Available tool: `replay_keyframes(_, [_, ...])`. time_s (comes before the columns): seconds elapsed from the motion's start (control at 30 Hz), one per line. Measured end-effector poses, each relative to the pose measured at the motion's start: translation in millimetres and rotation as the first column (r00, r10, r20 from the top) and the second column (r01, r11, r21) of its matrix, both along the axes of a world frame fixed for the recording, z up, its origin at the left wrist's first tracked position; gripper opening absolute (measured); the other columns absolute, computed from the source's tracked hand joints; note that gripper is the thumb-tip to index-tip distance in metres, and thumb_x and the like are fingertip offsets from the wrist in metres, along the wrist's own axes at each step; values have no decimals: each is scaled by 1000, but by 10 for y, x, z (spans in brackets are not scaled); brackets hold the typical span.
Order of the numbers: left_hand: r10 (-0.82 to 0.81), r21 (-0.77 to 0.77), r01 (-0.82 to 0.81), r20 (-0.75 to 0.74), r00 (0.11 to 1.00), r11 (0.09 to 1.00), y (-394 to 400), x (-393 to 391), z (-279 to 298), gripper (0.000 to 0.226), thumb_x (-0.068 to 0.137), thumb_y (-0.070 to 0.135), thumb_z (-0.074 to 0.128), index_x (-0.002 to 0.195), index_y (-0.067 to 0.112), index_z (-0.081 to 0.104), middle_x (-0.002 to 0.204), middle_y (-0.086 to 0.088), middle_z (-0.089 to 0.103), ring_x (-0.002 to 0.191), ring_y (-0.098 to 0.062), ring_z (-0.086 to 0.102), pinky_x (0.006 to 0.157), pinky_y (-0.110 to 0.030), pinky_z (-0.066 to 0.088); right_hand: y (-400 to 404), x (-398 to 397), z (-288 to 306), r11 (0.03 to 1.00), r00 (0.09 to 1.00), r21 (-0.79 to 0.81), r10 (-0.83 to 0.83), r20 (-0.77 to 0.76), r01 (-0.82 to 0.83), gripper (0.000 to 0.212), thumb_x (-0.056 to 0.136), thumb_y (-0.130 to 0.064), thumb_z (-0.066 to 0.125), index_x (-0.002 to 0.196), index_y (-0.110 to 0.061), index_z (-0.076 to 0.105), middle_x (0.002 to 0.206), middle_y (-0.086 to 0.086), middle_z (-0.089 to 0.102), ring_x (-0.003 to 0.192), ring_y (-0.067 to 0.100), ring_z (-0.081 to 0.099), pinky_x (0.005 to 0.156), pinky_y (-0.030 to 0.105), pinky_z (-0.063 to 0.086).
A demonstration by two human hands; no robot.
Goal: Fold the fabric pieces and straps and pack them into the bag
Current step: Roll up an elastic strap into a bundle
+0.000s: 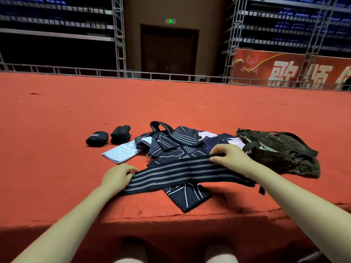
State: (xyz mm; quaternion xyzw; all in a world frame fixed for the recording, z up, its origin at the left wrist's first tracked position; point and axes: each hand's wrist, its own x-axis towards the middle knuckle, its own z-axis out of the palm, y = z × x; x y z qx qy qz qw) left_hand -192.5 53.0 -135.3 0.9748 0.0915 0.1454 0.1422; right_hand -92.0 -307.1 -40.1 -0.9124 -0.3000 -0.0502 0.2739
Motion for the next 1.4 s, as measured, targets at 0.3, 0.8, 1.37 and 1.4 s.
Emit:
replay_keyframes(0.3, [-31,-21,31,4,1000,999,26,128,72,34,88,13,51,106,33,71,111,7,68,102,-15,61,84,-29,48,-197,297,-512,918,968,-310,-245,48,247,34,78,-50,66,106,-30,66,109,-4,68,104,18,61,82,28,45])
replay_keyframes(0.8, [-47,69,52,-68,997,996,-19,184,-69,19,90,34,56,106,35,65,99,4,52,105,-16,51,87,-33,44,-436,273,-1189,834,860,-218,-470,198,506,55,77,-72,52,110,-30,62,110,-3,55,112,20,48,91,35,41])
replay_keyframes(1.37, [-358,9,358,-13,934,934,-1841,714,-128,56,83,64,39,131,38,50,125,9,48,121,-14,39,102,-33,29,-704,199,-1244,746,748,-164,-573,334,645,47,77,-60,62,90,-16,68,98,4,62,100,28,54,79,38,42])
replay_keyframes(1.4, [-344,65,345,-12,939,936,-1864,729,-209,66,77,70,28,132,40,49,128,10,47,122,-15,39,102,-34,28,-716,195,-1254,759,758,-154,-566,324,633,43,78,-57,62,88,-16,67,97,4,62,99,27,54,78,38,41])
